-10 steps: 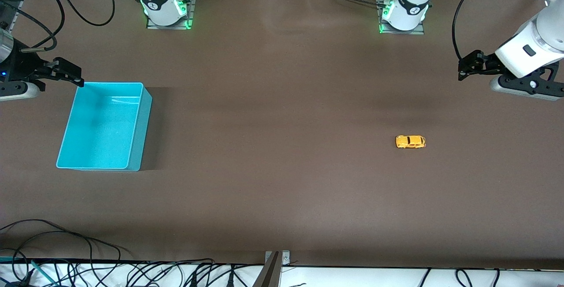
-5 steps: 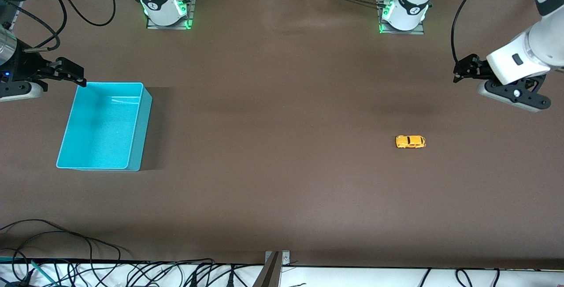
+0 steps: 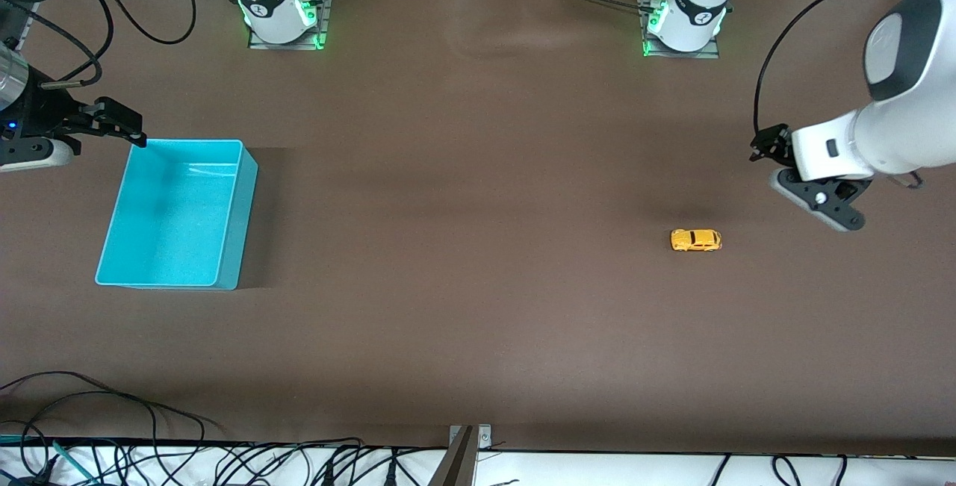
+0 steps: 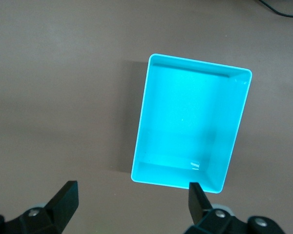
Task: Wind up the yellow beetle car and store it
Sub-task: 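Move the left gripper down over the yellow beetle car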
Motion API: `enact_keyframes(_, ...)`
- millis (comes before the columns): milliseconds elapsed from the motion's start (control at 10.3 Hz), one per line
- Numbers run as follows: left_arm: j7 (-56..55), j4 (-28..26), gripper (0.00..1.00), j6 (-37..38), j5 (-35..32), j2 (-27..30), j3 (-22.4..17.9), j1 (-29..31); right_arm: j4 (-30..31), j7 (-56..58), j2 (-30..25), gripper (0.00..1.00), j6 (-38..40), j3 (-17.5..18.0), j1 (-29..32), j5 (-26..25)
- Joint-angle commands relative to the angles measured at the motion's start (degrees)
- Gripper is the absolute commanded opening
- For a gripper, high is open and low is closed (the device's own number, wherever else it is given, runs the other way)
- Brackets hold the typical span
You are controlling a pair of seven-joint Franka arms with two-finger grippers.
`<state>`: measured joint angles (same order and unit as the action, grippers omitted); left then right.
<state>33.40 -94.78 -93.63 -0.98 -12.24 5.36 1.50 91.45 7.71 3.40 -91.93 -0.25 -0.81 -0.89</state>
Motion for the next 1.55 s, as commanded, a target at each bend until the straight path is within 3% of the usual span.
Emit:
enact_keyframes(0, 7.7, -7.9, 1.00, -9.9, 0.7, 0.1, 0.1, 0.4, 0.4, 0.9, -0.5, 1.00, -0.7, 0.2, 0.5, 0.5)
enact_keyframes(387, 24.7, -20.8, 1.00, -31.7, -0.9, -1.9, 0.0, 1.3, 0.4, 1.0, -0.6, 1.00, -0.8, 0.1, 0.5, 0.6)
enact_keyframes(580, 35.4, -21.5, 1.00, -39.3, -0.9, -7.5, 0.0, 2.4, 0.4, 1.0, -0.6, 1.00, -0.6, -0.1, 0.5, 0.6)
enact_keyframes(870, 44.1, -21.6, 1.00, -44.4, -0.9, -12.5, 0.0, 2.3, 0.4, 1.3, -0.4, 1.00, -1.0, -0.1, 0.6, 2.4)
enact_keyframes(1450, 48.4, -25.8, 1.00, -53.1, -1.4, -15.1, 0.1, 2.0, 0.5, 1.7, 0.5, 1.00, -1.4, -0.1, 0.9, 3.9)
